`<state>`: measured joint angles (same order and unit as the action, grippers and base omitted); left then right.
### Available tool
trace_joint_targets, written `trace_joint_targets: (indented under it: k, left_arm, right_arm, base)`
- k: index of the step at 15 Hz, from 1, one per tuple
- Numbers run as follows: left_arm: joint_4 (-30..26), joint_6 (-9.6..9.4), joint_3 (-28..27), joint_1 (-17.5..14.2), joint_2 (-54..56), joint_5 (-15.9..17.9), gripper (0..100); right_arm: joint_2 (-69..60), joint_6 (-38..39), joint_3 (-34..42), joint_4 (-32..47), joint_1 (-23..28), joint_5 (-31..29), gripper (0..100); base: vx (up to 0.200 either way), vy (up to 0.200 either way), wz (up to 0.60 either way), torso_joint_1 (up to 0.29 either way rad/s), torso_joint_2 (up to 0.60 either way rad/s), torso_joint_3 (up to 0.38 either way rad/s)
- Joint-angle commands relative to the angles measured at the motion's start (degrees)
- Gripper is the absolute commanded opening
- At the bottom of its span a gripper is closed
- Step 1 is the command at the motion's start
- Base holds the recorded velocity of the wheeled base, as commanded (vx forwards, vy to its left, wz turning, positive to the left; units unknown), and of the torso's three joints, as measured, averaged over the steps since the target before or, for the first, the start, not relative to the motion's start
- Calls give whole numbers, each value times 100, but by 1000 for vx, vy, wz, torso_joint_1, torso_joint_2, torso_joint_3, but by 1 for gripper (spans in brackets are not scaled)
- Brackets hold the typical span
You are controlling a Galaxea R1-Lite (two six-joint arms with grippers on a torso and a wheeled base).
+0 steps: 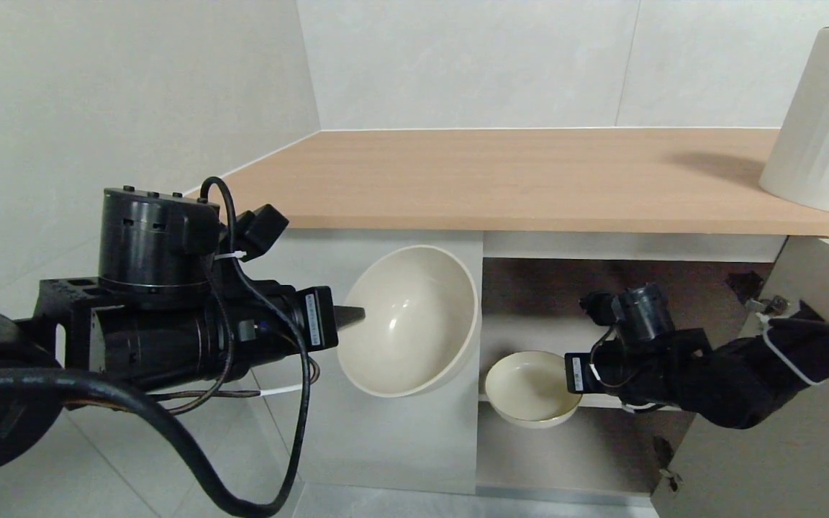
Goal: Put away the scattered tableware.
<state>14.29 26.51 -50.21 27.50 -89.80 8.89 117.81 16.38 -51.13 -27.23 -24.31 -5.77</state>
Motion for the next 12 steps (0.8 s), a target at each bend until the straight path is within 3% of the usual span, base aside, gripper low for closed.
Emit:
trace_joint_targets:
  k: [1, 7, 12]
  left_arm:
    - [4, 3, 3, 1, -12, -1, 0]
    - [4, 3, 12, 18, -64, 8, 0]
    - [21, 3, 29, 71, -152, -1, 0]
  right_arm:
    - [691, 49, 15, -397, 146, -109, 0]
    - [1596, 23, -178, -1557, 568, -584, 0]
    - [2044, -12, -521, -1680, 726, -865, 0]
  base:
    - [0, 0, 0, 0, 0, 0]
    - [0, 0, 0, 0, 0, 0]
    - [0, 0, 0, 0, 0, 0]
